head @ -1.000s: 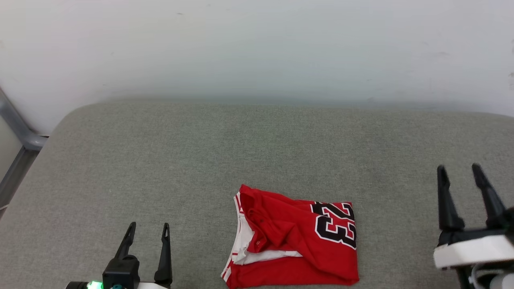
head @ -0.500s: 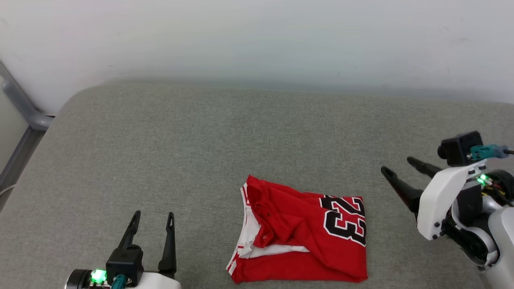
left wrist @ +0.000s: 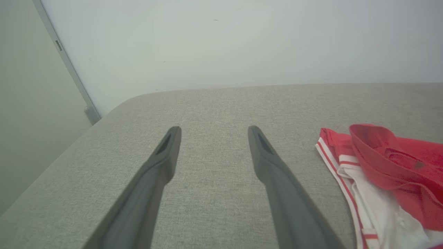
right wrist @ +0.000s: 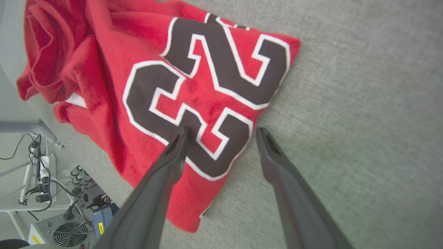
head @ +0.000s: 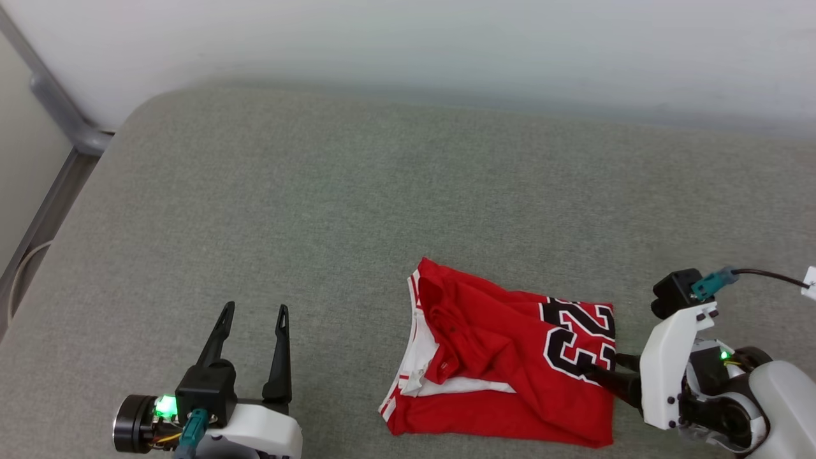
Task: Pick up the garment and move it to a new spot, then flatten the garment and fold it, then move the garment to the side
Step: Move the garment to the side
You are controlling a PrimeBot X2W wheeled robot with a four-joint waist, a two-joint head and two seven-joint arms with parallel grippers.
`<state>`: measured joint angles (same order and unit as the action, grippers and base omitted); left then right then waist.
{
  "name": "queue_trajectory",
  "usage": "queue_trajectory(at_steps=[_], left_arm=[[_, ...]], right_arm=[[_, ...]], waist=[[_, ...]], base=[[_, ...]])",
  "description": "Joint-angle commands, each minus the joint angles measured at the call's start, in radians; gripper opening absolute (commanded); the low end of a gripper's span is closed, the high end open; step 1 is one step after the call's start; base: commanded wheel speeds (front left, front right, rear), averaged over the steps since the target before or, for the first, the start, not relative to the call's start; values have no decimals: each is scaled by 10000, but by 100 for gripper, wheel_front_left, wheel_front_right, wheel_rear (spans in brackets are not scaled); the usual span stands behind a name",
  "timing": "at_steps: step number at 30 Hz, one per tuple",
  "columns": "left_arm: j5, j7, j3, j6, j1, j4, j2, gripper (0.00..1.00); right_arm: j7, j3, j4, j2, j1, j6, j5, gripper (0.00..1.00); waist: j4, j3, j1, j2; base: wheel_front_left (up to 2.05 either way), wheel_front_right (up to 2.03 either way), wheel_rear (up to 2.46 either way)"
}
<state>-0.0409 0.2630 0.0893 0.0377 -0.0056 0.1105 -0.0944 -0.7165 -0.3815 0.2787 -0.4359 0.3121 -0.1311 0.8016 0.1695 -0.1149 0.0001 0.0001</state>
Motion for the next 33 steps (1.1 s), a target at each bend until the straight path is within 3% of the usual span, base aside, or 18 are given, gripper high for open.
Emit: queue_trajectory(at_steps=[1, 13, 14, 15, 25, 33], left_arm=[[-40, 22, 7, -20, -161, 6, 6, 100], [-51, 23, -5, -27, -468, 119, 104, 100], [-43, 23, -26, -14, -451, 131, 106, 100], [-34, 22, -36, -1, -430, 137, 109, 100], [-47, 22, -160, 24, -102, 188, 115, 100], [-93, 22, -330, 9, 50, 20, 108, 100]], right_arm=[[120, -29, 160, 124, 104, 7, 43, 100], [1204, -1288, 1904, 817, -56, 13, 79, 100], [1436, -1335, 1867, 777, 27, 13, 90, 36], [1601, -1368, 1839, 733, 103, 13, 129, 0], [3070, -2028, 746, -356, 1143, 10, -200, 0], [3126, -2344, -214, -1706, 1652, 10, -805, 0]], waist=[[187, -205, -1, -1], [487, -577, -1, -1], [465, -567, -1, -1], [439, -555, -1, -1], [-321, -125, -1, -1], [-1554, -104, -1, -1]], base=[[0, 0, 0], [0, 0, 0], [0, 0, 0], [0, 0, 0], [0, 0, 0], [0, 0, 0]])
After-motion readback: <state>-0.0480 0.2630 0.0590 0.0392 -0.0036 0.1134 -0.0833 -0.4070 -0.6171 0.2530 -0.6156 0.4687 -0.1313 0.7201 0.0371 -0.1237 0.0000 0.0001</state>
